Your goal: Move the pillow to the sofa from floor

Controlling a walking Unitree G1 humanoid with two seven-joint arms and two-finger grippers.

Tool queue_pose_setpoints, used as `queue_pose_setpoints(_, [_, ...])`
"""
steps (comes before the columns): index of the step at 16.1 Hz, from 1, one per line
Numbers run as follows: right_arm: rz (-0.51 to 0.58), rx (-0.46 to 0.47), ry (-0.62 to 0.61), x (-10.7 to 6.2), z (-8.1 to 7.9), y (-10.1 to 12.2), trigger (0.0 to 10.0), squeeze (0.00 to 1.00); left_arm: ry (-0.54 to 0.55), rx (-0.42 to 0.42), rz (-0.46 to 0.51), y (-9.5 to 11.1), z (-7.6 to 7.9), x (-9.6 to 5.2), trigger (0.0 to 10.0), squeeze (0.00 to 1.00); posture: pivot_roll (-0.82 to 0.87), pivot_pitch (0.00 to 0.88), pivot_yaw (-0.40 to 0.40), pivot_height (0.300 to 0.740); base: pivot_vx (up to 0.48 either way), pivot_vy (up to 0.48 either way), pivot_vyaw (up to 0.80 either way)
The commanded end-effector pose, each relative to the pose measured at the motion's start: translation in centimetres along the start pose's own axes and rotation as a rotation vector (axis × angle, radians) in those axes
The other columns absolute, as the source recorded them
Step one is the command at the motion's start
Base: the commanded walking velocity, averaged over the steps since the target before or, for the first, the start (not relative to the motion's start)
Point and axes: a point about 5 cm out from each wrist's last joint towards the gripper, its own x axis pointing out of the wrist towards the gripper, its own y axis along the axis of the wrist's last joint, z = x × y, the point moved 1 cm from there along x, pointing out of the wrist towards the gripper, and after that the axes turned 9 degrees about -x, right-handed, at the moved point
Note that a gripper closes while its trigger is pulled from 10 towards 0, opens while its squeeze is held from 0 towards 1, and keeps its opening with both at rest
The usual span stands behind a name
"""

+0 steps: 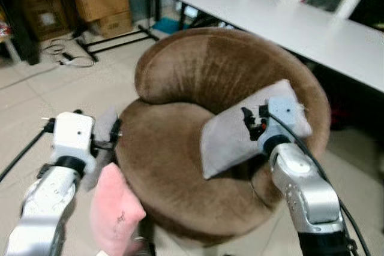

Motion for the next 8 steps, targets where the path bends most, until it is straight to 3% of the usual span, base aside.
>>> queue_pose_setpoints(1, [0.017,0.0,-0.003,-0.12,0.55,0.49,10.0,0.0,-0.004,0.002,-0.006,-0.2,0.22,-0.15,10.0,0.0,0.04,0.0,-0.087,0.74,-0.247,0.0,0.0])
queue_pose_setpoints(8, [0.052,-0.014,-0.005,-0.39,0.75,0.26,10.0,0.0,0.024,-0.004,0.016,-0.29,-0.27,-0.28,10.0,0.0,0.04,0.0,-0.086,0.74,-0.213,0.0,0.0])
